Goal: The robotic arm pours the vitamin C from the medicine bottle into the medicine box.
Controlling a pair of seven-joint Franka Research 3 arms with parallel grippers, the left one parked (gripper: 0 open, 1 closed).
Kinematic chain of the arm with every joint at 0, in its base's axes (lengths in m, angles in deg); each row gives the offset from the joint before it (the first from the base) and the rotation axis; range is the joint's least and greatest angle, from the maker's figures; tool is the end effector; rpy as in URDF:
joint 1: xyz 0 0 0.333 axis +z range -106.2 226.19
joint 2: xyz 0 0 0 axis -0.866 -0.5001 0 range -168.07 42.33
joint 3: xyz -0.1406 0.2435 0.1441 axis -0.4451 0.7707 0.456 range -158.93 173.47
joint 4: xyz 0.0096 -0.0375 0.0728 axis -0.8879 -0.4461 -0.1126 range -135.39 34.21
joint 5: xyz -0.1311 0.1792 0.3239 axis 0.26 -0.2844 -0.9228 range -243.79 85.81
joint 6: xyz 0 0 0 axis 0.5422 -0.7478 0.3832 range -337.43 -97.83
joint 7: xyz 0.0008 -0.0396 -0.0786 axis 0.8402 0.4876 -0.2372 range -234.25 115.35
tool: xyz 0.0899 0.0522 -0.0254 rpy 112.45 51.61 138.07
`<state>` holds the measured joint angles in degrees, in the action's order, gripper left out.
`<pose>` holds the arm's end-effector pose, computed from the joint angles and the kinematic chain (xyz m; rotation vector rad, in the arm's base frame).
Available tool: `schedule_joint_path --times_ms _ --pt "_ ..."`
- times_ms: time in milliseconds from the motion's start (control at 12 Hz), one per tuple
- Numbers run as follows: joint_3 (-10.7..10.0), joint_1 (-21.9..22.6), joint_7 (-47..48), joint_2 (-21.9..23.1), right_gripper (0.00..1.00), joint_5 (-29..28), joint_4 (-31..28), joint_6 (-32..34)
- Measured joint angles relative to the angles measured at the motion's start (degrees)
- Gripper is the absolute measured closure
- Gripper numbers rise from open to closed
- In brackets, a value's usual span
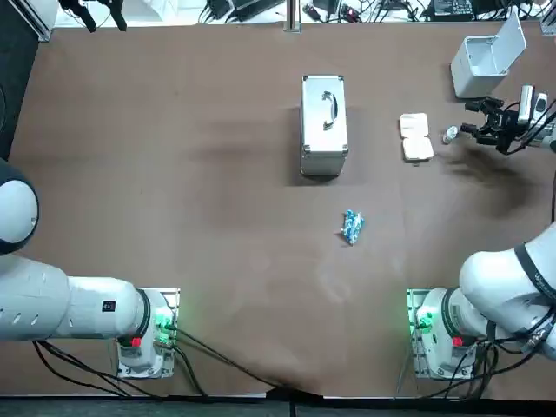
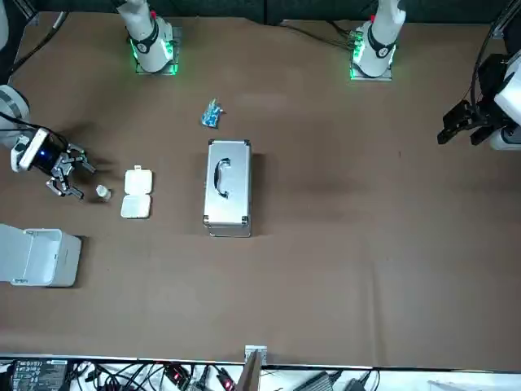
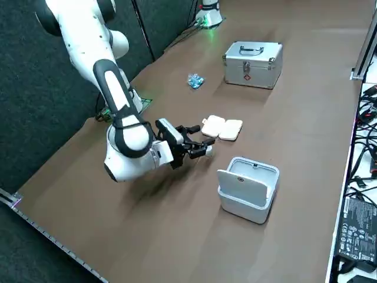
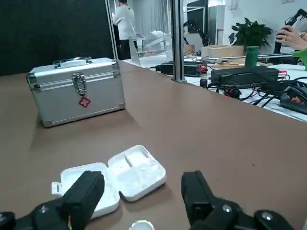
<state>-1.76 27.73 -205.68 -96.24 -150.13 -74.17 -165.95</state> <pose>0.4642 -0.2802 0.1654 -1.8148 -1.0629 -1.2695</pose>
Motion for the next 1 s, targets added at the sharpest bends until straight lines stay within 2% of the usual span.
schedule_joint_path --times_ms 333,1000 --pt "-0.05 -0.04 -0.81 -4.24 0.00 -1.05 1.91 0.50" --pt "-1.04 -0.09 -2.66 -6.80 0.00 -1.05 2.38 0.56"
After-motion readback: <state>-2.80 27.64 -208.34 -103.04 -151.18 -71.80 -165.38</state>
